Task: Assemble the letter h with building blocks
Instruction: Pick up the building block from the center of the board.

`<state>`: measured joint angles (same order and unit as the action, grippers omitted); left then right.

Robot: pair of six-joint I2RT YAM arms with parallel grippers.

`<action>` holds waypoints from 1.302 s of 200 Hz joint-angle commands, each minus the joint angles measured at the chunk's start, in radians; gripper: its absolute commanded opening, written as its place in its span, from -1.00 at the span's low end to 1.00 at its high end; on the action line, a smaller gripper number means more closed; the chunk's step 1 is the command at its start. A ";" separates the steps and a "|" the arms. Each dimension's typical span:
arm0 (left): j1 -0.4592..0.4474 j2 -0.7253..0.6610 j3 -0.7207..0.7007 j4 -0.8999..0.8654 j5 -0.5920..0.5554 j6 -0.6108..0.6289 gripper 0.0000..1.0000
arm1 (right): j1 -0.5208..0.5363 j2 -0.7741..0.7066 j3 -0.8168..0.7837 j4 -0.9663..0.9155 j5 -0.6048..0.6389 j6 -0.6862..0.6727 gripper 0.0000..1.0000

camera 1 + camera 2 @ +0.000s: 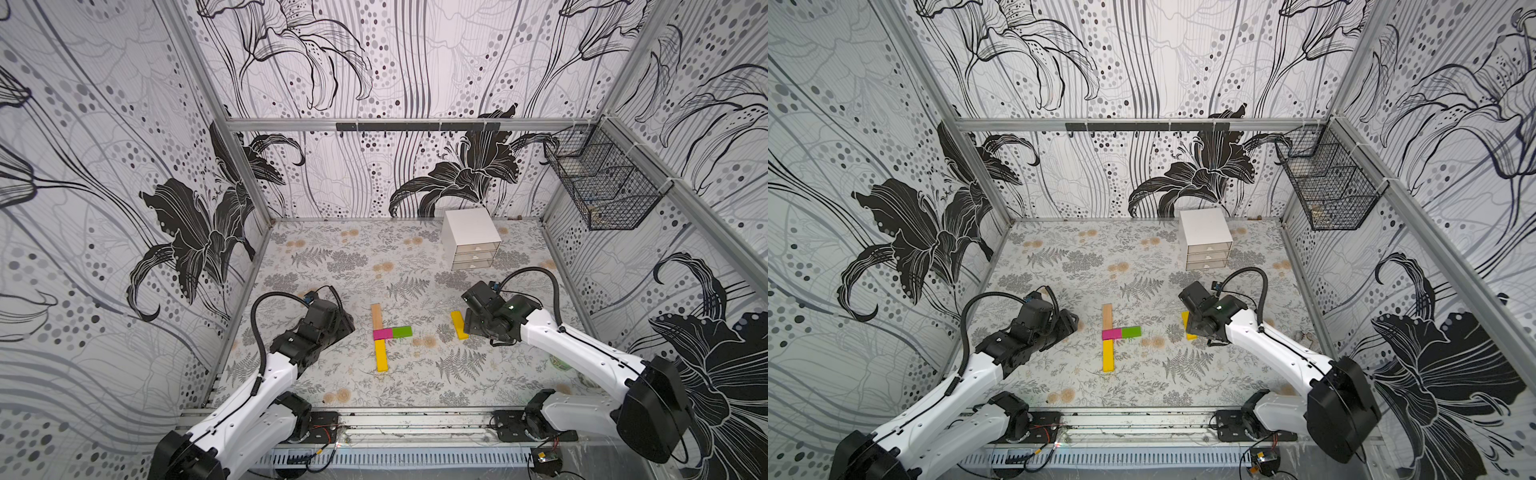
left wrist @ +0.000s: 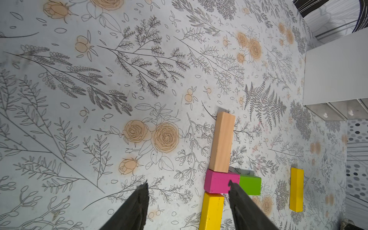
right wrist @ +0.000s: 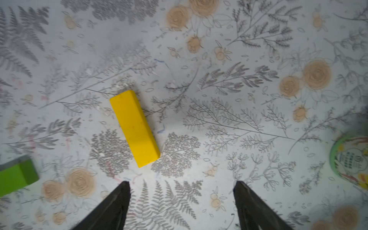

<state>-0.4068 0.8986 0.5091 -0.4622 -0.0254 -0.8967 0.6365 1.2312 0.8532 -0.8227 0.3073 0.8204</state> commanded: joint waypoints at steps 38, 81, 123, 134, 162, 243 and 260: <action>0.006 0.029 -0.029 0.028 0.010 -0.011 0.24 | -0.086 0.003 -0.058 0.068 -0.103 -0.059 0.74; 0.006 0.004 -0.076 0.034 0.005 -0.021 0.37 | -0.102 0.036 -0.079 0.117 -0.129 -0.076 0.70; 0.006 0.029 -0.065 0.075 0.021 -0.007 0.44 | -0.117 0.106 -0.074 0.171 -0.148 -0.105 0.66; 0.005 0.035 -0.065 0.081 0.022 -0.003 0.44 | -0.120 0.129 -0.069 0.186 -0.159 -0.117 0.65; 0.006 0.035 -0.075 0.090 0.018 0.002 0.38 | -0.120 0.196 -0.049 0.227 -0.189 -0.153 0.57; 0.006 0.050 -0.087 0.119 0.018 -0.001 0.14 | -0.119 0.330 0.041 0.309 -0.290 -0.284 0.41; 0.006 0.056 -0.085 0.124 0.020 -0.002 0.10 | -0.118 0.347 0.042 0.321 -0.300 -0.290 0.41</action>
<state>-0.4065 0.9459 0.4381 -0.3840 -0.0090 -0.9062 0.5201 1.5505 0.8757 -0.5110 0.0364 0.5663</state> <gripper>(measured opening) 0.560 0.706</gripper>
